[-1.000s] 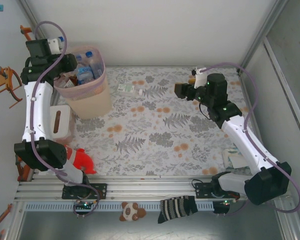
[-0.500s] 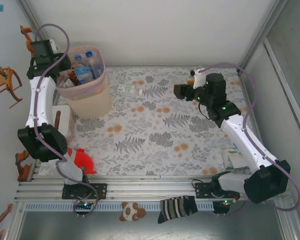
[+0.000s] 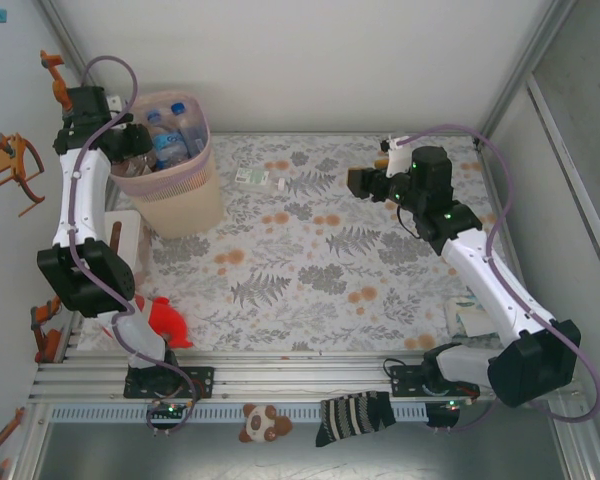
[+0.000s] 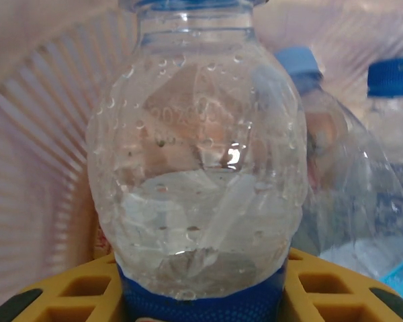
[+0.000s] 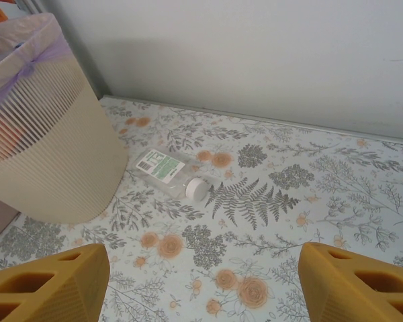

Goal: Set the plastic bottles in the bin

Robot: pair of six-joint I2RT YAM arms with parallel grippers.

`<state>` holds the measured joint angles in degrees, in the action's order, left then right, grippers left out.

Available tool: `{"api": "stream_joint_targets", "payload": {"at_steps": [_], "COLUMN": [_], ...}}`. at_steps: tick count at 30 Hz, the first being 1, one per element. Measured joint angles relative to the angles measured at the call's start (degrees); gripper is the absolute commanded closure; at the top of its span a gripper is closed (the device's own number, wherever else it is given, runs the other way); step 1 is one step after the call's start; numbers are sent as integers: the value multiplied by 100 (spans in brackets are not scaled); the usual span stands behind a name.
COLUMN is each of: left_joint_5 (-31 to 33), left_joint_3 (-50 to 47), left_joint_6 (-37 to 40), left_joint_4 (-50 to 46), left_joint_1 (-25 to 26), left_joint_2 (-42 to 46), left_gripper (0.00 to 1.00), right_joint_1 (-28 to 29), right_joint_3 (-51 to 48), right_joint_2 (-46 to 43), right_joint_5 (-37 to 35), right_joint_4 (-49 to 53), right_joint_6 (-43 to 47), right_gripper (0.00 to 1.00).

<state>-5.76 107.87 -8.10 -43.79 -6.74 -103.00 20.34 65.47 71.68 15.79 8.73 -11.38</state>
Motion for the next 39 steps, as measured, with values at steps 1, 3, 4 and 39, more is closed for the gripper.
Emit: {"api": "stream_joint_targets", "payload": {"at_steps": [1, 3, 4, 39], "left_joint_5": [-52, -118, -140, -11], "left_joint_3": [2, 4, 15, 879], "left_joint_6": [0, 0, 0, 13], "left_joint_4": [-83, -238, -334, -350], "left_joint_1": [0, -7, -13, -37], "left_joint_2": [4, 7, 4, -66], "left_gripper": [62, 62, 60, 53], "right_joint_1": [0, 0, 0, 0], "right_joint_3": [4, 7, 11, 26], "right_joint_2": [9, 24, 33, 55], "right_joint_5": [7, 24, 28, 111], "right_joint_4": [0, -2, 0, -2], "right_joint_6": [2, 2, 2, 2], "right_gripper": [26, 26, 26, 26]}}
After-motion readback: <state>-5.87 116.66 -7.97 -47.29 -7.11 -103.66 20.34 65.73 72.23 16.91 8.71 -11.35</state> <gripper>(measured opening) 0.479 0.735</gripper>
